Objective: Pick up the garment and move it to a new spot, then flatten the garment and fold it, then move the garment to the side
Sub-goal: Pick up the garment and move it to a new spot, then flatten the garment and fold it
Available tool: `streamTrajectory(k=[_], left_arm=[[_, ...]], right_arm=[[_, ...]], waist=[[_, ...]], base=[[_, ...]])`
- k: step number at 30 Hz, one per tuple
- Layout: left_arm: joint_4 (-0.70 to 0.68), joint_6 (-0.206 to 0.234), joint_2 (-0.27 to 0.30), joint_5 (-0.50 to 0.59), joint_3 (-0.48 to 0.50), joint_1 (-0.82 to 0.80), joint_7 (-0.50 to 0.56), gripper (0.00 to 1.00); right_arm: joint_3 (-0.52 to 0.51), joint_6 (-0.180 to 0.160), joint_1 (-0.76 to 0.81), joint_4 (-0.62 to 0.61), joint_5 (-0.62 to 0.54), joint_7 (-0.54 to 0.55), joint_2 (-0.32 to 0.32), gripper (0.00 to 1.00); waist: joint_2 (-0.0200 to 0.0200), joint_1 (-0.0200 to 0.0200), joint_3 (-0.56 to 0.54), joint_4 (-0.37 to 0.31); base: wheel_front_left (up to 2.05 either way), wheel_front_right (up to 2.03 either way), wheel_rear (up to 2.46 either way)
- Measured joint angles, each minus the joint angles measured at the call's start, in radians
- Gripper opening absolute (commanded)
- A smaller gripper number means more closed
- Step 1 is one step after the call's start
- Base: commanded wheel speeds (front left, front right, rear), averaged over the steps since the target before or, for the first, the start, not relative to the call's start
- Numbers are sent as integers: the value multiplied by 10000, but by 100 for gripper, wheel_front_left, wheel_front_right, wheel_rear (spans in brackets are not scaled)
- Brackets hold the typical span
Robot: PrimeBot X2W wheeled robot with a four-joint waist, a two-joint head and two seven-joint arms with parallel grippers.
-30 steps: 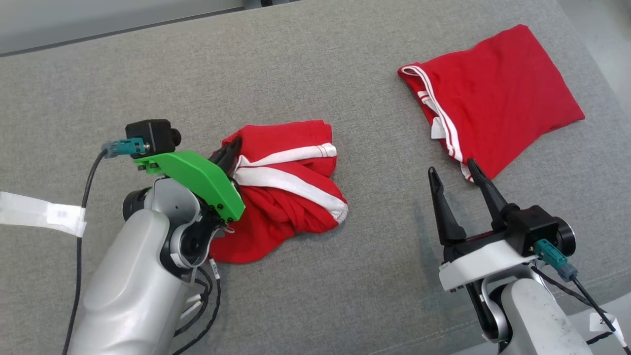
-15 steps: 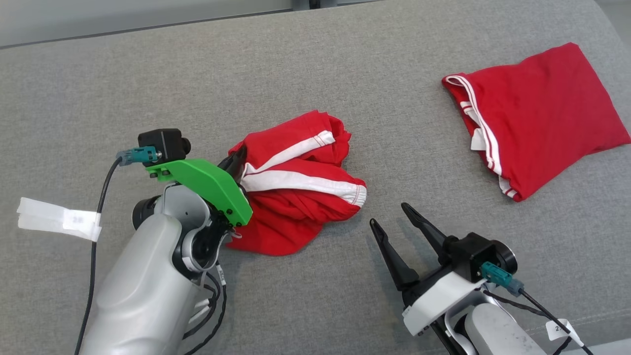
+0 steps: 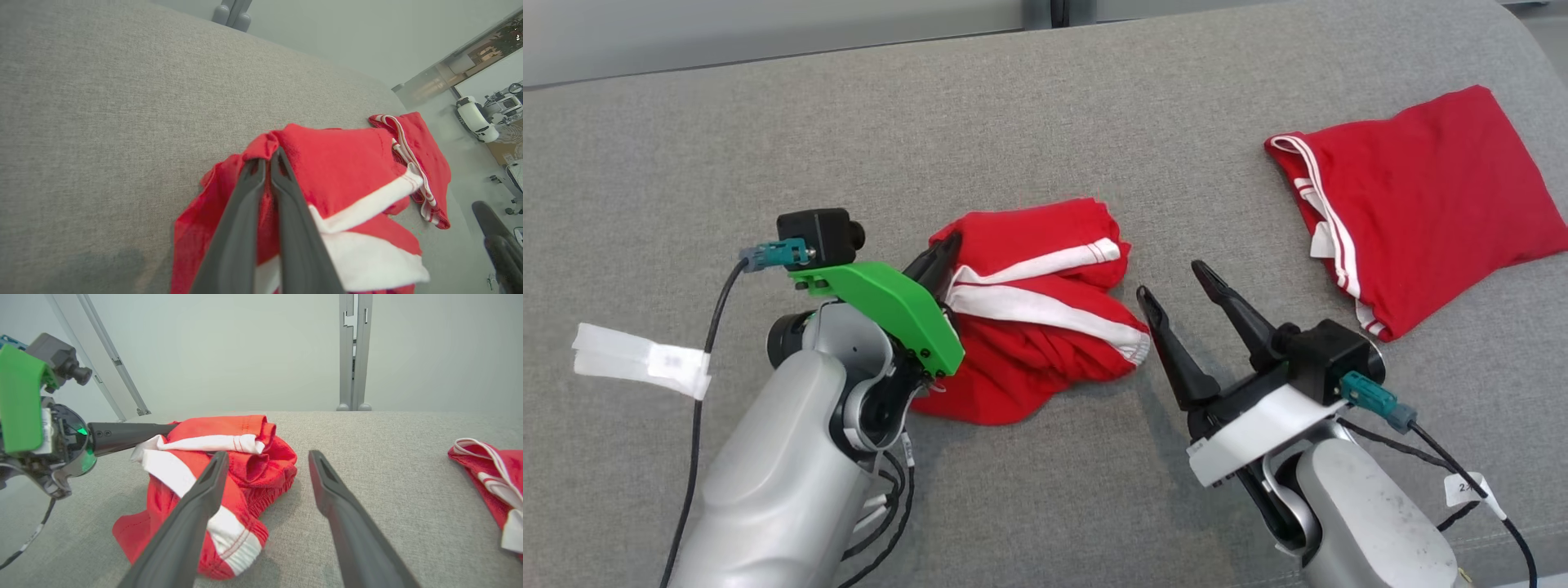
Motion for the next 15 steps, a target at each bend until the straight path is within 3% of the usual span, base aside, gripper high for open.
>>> streamTrajectory(k=[2, 6, 9, 15], left_arm=[[-128, -109, -52, 0, -167, -17, 0, 0], [-196, -226, -96, 0, -476, -25, 4, 0], [-203, -228, -96, 0, -510, -30, 2, 0], [-230, -242, -98, 0, -742, -161, 13, 0]], right_arm=[[44, 6, -162, 67, 169, 0, -2, 96], [261, 86, -267, 545, 393, 0, -8, 73], [330, 86, -403, 926, 746, 0, -8, 85], [194, 86, -848, 1482, 913, 0, -13, 97]], waist=[[0, 0, -16, -32], [0, 0, -19, -76], [0, 0, 4, -83], [0, 0, 136, 59]], base=[[0, 0, 0], [0, 0, 0], [0, 0, 0], [0, 0, 0]])
